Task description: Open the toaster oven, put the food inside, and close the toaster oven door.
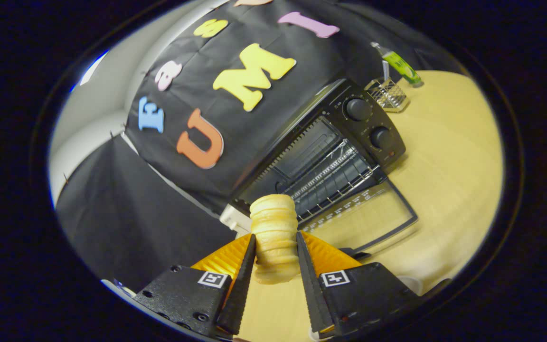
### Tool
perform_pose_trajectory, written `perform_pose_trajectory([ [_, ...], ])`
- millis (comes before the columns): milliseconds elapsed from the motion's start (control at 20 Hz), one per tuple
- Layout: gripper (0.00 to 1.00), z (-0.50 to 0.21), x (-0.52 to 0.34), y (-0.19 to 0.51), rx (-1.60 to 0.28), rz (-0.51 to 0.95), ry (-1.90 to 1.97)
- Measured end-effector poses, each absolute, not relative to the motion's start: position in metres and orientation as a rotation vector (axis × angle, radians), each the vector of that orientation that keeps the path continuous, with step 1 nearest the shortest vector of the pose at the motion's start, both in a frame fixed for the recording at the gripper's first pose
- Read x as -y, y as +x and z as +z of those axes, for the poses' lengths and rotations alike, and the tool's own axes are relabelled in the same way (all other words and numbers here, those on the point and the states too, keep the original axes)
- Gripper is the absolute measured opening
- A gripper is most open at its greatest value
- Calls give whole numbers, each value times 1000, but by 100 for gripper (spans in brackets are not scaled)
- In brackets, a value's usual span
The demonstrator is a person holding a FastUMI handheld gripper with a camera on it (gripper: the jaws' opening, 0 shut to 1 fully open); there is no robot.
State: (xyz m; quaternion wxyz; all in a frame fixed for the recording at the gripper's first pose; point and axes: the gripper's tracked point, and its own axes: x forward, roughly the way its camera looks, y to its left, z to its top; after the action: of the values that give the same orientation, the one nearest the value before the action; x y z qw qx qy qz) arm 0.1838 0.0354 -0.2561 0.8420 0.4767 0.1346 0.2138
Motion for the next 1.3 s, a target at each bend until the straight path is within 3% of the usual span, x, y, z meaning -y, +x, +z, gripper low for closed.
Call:
perform_pose_trajectory([
  [250, 57, -266, -31, 233, -265, 395, 1096],
  [1050, 61, -273, -34, 336, -217, 292, 880],
  [1300, 93, -268, -35, 332, -208, 301, 820],
])
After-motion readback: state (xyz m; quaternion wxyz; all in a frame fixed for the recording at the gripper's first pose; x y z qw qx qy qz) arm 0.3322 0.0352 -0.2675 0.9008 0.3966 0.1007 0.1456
